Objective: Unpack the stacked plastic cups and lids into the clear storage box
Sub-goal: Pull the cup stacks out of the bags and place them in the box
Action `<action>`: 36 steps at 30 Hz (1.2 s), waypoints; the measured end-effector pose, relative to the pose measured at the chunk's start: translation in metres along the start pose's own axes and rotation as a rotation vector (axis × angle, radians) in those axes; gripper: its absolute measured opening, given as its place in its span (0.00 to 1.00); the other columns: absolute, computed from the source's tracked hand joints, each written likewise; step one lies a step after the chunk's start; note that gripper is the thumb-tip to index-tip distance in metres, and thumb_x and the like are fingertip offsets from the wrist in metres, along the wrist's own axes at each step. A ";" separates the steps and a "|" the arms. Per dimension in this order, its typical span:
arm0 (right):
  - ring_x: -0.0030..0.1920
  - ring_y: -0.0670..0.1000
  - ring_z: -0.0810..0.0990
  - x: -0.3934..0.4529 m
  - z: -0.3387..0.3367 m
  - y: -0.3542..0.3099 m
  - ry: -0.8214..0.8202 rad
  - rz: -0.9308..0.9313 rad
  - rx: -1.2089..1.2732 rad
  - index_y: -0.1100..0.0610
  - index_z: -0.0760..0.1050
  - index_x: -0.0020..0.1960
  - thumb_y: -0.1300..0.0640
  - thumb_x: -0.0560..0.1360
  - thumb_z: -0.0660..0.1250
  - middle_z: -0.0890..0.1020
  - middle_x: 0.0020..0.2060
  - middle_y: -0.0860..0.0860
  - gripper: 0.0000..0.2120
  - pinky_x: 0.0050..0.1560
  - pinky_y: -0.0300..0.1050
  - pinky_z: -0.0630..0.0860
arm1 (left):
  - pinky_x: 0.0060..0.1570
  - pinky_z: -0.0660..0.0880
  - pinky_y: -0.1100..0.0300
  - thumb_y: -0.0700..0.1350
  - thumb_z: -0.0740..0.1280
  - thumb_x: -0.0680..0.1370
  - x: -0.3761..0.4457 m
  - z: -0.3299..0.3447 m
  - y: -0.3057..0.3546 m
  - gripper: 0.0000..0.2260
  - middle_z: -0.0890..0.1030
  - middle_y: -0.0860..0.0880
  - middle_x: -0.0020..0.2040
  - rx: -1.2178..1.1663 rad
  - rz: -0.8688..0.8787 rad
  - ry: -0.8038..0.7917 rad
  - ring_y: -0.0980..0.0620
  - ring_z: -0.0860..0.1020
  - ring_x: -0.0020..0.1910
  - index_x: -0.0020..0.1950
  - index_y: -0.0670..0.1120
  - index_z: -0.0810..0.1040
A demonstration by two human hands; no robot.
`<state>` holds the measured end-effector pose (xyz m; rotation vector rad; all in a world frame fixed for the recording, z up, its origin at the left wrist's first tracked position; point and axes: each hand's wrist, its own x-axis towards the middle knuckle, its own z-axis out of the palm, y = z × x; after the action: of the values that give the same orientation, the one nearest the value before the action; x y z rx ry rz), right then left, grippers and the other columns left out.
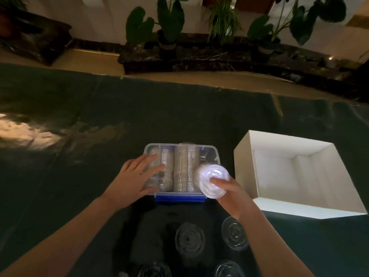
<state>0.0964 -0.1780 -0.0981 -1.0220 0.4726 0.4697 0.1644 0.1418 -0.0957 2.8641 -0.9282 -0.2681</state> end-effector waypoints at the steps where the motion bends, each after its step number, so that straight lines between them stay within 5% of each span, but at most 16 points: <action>1: 0.56 0.57 0.83 -0.001 0.001 0.001 -0.032 -0.027 -0.013 0.58 0.75 0.64 0.57 0.66 0.78 0.81 0.57 0.59 0.28 0.51 0.46 0.81 | 0.72 0.46 0.45 0.73 0.50 0.72 -0.001 0.001 -0.006 0.34 0.45 0.54 0.80 0.034 0.005 -0.027 0.52 0.43 0.76 0.76 0.68 0.43; 5: 0.60 0.54 0.81 -0.007 0.011 0.002 -0.082 -0.073 -0.091 0.48 0.79 0.60 0.55 0.59 0.83 0.83 0.57 0.52 0.30 0.56 0.49 0.80 | 0.71 0.44 0.47 0.72 0.58 0.72 0.002 0.012 -0.013 0.38 0.43 0.51 0.80 0.061 0.012 -0.089 0.49 0.44 0.78 0.75 0.68 0.40; 11: 0.62 0.56 0.79 -0.003 0.020 -0.001 -0.087 -0.074 -0.190 0.54 0.72 0.65 0.61 0.63 0.79 0.81 0.59 0.54 0.33 0.63 0.55 0.76 | 0.71 0.47 0.47 0.69 0.55 0.74 0.006 0.011 -0.009 0.33 0.47 0.49 0.80 0.119 0.065 -0.067 0.43 0.48 0.78 0.76 0.67 0.45; 14: 0.63 0.57 0.78 -0.001 0.016 0.000 -0.090 -0.080 -0.161 0.54 0.72 0.66 0.64 0.65 0.76 0.81 0.60 0.55 0.30 0.64 0.56 0.75 | 0.73 0.46 0.44 0.61 0.59 0.78 0.010 0.008 -0.007 0.34 0.44 0.47 0.80 0.232 0.172 -0.029 0.42 0.43 0.78 0.75 0.67 0.39; 16: 0.63 0.57 0.78 0.000 0.013 0.002 -0.111 -0.079 -0.128 0.54 0.73 0.66 0.64 0.67 0.75 0.80 0.61 0.56 0.29 0.64 0.56 0.75 | 0.73 0.44 0.42 0.51 0.68 0.76 0.016 0.006 -0.002 0.43 0.42 0.47 0.79 0.312 0.289 -0.053 0.43 0.41 0.77 0.75 0.67 0.38; 19: 0.62 0.56 0.79 0.001 0.011 0.003 -0.114 -0.076 -0.120 0.50 0.77 0.62 0.64 0.67 0.76 0.80 0.60 0.55 0.25 0.60 0.52 0.78 | 0.71 0.46 0.40 0.41 0.77 0.67 0.024 0.000 0.008 0.50 0.48 0.47 0.80 0.351 0.430 -0.048 0.43 0.46 0.77 0.76 0.68 0.48; 25: 0.64 0.57 0.78 0.004 0.009 0.001 -0.087 -0.059 -0.116 0.54 0.74 0.65 0.66 0.66 0.75 0.80 0.61 0.56 0.29 0.66 0.58 0.73 | 0.71 0.49 0.44 0.51 0.76 0.65 0.024 -0.004 0.005 0.30 0.52 0.55 0.79 0.281 0.429 -0.035 0.48 0.53 0.77 0.62 0.71 0.69; 36: 0.63 0.57 0.79 0.003 0.009 -0.001 -0.109 -0.068 -0.110 0.51 0.77 0.62 0.65 0.67 0.76 0.81 0.60 0.55 0.26 0.61 0.53 0.76 | 0.73 0.38 0.44 0.56 0.61 0.77 0.042 -0.004 0.023 0.06 0.48 0.59 0.79 -0.005 0.358 -0.132 0.51 0.40 0.77 0.49 0.63 0.78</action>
<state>0.1005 -0.1700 -0.0949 -1.1091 0.3167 0.4922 0.1859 0.0987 -0.0932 2.6344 -1.4347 -0.4226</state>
